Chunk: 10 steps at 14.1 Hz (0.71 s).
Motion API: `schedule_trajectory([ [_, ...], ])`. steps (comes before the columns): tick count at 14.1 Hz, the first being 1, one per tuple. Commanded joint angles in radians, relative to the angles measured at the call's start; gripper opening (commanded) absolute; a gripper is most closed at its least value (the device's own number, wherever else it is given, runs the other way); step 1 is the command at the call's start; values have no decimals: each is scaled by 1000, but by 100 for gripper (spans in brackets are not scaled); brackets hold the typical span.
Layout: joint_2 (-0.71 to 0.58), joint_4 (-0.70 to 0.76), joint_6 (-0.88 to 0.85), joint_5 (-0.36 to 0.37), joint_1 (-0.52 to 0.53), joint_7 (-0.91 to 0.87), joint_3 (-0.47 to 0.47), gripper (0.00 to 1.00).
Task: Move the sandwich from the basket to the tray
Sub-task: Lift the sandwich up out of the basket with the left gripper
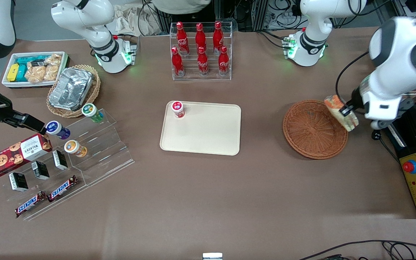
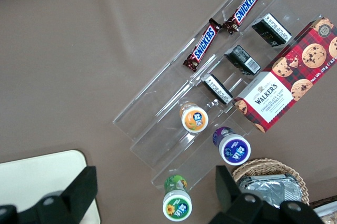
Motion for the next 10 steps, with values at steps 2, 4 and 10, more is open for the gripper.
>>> schedule_trajectory([
  [2, 16, 197, -212, -37, 9, 120, 3, 0],
  [4, 13, 214, -223, -58, 8, 147, 3, 0],
  [10, 20, 213, -221, -78, -12, 139, -36, 0],
])
